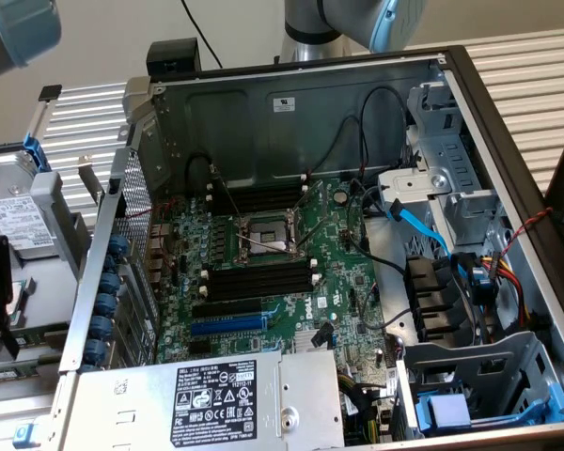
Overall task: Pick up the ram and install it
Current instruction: 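Pick up the ram and move it above insertion slot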
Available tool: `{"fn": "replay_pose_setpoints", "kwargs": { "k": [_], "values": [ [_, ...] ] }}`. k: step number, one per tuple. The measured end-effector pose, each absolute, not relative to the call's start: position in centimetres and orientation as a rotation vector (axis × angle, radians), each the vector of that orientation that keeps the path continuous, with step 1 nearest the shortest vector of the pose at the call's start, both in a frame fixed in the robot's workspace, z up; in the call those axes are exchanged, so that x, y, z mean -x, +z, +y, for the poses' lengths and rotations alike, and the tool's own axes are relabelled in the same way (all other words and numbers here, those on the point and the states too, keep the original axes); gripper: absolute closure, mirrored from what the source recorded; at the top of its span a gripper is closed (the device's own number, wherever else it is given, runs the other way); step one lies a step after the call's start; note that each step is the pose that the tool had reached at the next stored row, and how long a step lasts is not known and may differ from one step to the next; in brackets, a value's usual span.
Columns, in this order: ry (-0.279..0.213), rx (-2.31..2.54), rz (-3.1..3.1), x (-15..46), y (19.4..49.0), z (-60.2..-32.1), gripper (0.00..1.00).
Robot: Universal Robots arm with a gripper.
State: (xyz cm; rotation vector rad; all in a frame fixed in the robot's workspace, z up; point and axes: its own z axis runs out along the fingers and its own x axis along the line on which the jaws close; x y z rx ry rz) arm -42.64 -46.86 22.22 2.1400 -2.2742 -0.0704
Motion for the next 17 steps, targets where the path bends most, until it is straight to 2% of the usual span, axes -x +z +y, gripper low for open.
{"fn": "replay_pose_setpoints", "kwargs": {
  "k": [17],
  "values": [
    [-0.080,-2.173,-2.251,42.64,22.21,-46.86,0.89]
  ]
}}
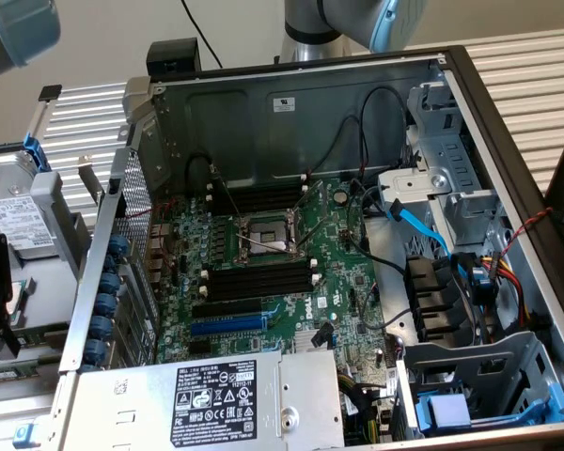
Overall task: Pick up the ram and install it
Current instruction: 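Pick up the ram and move it above insertion slot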
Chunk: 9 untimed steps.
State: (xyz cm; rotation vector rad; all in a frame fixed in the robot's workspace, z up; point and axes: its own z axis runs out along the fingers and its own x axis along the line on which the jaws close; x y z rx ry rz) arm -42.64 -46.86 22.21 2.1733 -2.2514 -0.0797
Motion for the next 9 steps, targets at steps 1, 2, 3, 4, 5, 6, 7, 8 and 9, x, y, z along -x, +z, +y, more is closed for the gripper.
{"fn": "replay_pose_setpoints", "kwargs": {
  "k": [1,2,3,4,5,6,7,8,9],
  "values": [
    [-0.080,-2.173,-2.251,42.64,22.21,-46.86,0.89],
    [-0.080,-2.173,-2.251,42.64,22.20,-46.86,0.89],
    [-0.080,-2.173,-2.251,42.65,22.21,-46.86,0.83],
    [-0.080,-2.173,-2.251,42.64,22.21,-46.86,0.83],
    [-0.080,-2.173,-2.251,42.64,22.20,-46.86,0.76],
    [-0.080,-2.173,-2.251,42.65,22.21,-46.86,0.76],
    [-0.080,-2.173,-2.251,42.65,22.20,-46.86,0.69],
    [-0.080,-2.173,-2.251,42.64,22.20,-46.86,0.69],
    [-0.080,-2.173,-2.251,42.65,22.21,-46.86,0.69]
  ]
}}
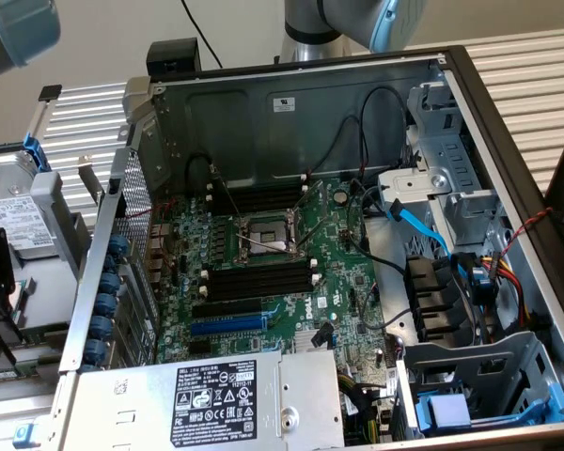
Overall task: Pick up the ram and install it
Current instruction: 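Pick up the ram and move it above insertion slot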
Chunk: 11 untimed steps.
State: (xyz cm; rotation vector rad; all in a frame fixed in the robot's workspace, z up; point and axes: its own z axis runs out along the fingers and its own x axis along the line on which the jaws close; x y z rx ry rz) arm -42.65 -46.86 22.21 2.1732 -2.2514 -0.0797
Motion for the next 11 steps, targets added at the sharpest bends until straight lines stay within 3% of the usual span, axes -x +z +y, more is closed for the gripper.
{"fn": "replay_pose_setpoints", "kwargs": {
  "k": [11],
  "values": [
    [-0.079,-2.174,-2.252,42.64,21.83,-46.83,0.69]
  ]
}}
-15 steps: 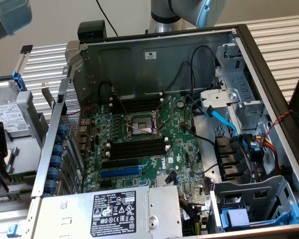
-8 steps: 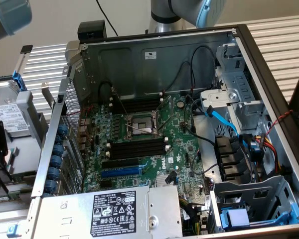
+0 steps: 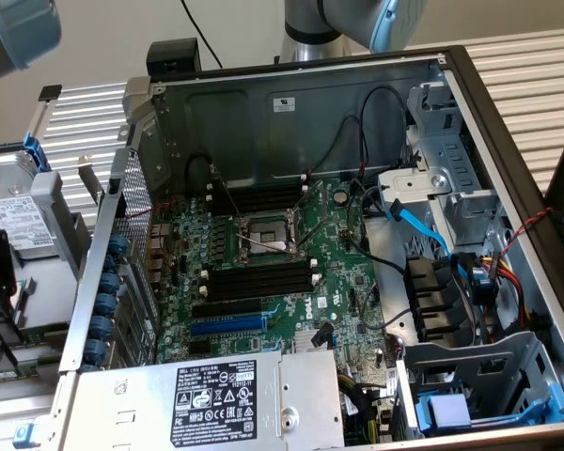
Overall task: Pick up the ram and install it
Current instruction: 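Pick up the ram and move it above insertion slot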
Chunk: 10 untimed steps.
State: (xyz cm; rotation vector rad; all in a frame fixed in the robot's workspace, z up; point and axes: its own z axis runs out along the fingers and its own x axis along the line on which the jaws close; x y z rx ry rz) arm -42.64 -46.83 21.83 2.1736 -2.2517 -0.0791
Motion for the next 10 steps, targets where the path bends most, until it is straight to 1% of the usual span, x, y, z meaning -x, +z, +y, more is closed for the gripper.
{"fn": "replay_pose_setpoints", "kwargs": {
  "k": [10],
  "values": [
    [-0.080,-2.174,-2.252,42.7,20.3,-46.8,0.69]
  ]
}}
